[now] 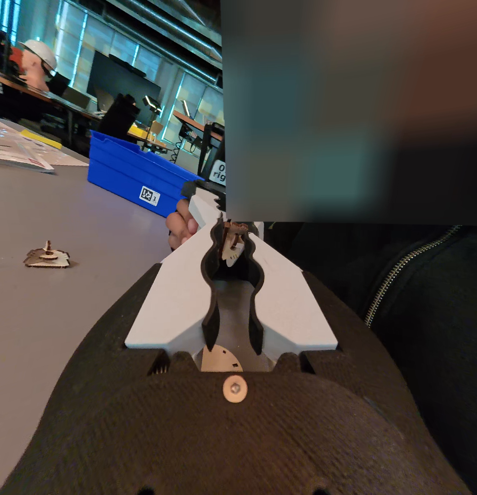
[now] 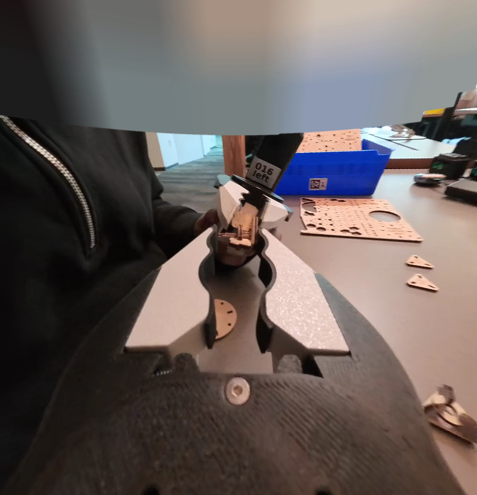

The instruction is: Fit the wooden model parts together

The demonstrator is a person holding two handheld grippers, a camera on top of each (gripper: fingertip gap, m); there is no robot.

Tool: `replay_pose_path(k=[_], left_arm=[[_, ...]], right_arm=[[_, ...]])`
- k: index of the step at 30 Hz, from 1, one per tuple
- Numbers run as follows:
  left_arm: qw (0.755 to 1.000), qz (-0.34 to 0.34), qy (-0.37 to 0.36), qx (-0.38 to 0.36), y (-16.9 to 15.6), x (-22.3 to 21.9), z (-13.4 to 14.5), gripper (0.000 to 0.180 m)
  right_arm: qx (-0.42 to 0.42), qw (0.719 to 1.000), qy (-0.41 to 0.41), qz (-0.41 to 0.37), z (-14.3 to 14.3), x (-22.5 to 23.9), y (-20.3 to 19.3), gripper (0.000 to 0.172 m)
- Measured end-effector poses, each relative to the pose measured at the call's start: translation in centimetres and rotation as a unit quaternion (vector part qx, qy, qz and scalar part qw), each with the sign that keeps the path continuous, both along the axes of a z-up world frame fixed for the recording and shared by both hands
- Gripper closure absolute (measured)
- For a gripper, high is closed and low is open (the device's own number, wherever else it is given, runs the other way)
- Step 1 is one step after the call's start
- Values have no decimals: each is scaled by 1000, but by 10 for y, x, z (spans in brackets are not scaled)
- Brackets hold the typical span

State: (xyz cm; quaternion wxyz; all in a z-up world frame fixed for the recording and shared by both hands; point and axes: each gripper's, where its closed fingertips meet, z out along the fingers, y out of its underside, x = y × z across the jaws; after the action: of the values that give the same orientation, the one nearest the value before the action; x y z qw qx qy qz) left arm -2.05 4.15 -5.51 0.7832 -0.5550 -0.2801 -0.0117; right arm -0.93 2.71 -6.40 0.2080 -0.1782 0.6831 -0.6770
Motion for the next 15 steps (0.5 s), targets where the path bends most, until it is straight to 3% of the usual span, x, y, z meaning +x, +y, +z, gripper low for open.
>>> replay_pose_path(k=[15], left_arm=[[997, -24, -53, 42, -3, -3, -3, 174]], right_arm=[[11, 999, 25, -28, -2, -3, -4, 146]])
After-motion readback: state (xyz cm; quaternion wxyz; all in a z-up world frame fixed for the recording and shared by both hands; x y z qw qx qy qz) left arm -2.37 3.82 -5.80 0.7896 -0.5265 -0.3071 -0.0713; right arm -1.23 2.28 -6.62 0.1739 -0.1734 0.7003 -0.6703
